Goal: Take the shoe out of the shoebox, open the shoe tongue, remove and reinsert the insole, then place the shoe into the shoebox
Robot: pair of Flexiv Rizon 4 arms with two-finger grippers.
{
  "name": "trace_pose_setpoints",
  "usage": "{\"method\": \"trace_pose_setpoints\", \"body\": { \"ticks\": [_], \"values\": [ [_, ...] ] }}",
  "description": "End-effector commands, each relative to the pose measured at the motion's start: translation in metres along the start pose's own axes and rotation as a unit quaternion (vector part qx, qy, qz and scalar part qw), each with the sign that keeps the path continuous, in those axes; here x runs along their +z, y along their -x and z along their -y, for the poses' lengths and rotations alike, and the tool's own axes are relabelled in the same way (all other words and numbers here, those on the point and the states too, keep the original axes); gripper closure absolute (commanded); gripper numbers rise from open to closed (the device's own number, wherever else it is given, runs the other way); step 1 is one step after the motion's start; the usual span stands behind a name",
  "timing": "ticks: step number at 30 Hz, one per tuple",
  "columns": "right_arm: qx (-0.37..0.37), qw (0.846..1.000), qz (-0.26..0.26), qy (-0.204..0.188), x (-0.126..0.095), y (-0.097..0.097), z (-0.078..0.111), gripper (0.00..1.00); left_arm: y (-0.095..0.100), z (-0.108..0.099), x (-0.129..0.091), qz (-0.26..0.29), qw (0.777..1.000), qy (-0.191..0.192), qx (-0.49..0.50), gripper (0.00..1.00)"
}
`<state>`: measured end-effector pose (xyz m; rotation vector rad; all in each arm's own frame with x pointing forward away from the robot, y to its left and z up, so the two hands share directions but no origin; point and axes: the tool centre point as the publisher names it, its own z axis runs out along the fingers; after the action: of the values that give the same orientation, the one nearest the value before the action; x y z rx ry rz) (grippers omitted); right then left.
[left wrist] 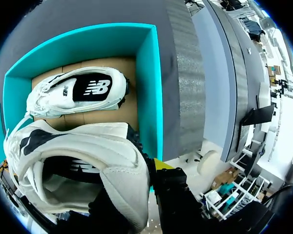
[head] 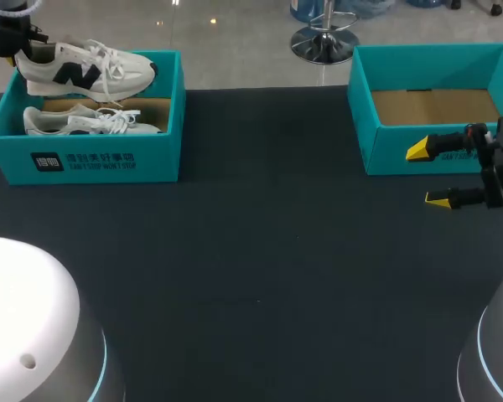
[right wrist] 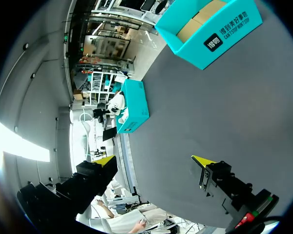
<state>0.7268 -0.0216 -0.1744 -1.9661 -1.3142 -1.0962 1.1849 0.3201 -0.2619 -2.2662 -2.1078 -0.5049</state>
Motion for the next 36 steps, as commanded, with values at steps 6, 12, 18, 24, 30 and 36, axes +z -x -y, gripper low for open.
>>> {"method": "trace_pose_setpoints", "body": {
  "ticks": [6, 12, 18, 24, 30, 36],
  "values": [
    [0.001, 1.000, 0.001, 0.001, 0.000, 0.000, 0.001, 0.00, 0.005, -0.017, 0.033, 0.011, 1.000, -0.021, 0.017, 1.00],
    [0.001, 1.000, 0.001, 0.001, 0.000, 0.000, 0.001, 0.00, 0.010, -0.020, 0.052, 0.016, 1.000, -0.025, 0.010, 1.00],
    [0.001, 1.000, 0.001, 0.001, 0.000, 0.000, 0.001, 0.00, 0.014, -0.017, 0.071, 0.020, 0.999, -0.031, 0.008, 1.00],
    [0.001, 1.000, 0.001, 0.001, 0.000, 0.000, 0.001, 0.00, 0.020, -0.015, 0.090, 0.028, 0.999, -0.030, 0.007, 1.00],
    [0.001, 1.000, 0.001, 0.001, 0.000, 0.000, 0.001, 0.00, 0.024, -0.014, 0.105, 0.030, 0.999, -0.042, 0.011, 1.00],
    [0.001, 1.000, 0.001, 0.001, 0.000, 0.000, 0.001, 0.00, 0.026, -0.014, 0.108, 0.035, 0.998, -0.055, 0.020, 0.73]
  ]
}}
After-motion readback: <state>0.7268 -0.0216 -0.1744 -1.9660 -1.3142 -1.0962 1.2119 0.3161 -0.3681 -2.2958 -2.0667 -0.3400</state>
